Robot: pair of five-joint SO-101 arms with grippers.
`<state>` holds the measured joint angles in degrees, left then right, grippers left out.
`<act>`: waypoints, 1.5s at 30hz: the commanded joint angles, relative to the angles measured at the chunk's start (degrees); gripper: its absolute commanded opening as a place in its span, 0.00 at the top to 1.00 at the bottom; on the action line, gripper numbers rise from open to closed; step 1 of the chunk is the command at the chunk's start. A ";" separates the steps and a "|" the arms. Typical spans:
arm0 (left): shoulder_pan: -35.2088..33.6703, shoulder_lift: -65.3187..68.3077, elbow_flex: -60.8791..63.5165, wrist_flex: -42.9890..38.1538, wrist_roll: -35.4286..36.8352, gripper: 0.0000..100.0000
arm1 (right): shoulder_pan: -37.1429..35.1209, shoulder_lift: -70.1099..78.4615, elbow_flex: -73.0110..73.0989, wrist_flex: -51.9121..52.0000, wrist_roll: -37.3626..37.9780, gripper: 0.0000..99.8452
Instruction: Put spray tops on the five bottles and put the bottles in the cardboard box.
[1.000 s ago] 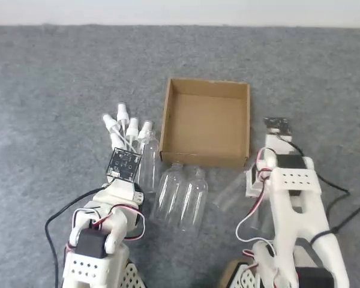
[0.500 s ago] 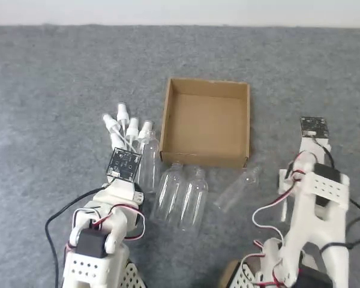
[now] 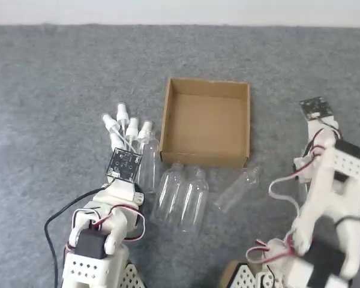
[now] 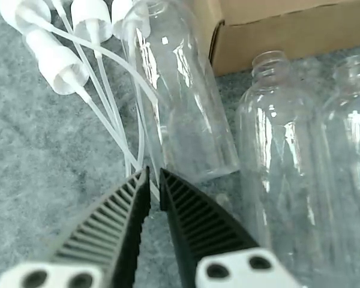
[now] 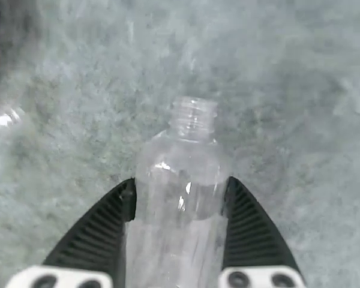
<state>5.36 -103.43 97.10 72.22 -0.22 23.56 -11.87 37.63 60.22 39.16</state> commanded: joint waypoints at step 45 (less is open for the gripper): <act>-19.25 118.24 -80.92 -15.21 1.41 0.85 | 6.73 7.25 -5.89 0.57 5.54 0.87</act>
<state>-13.63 13.58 19.21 60.09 0.40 30.15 -4.40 34.11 60.40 43.91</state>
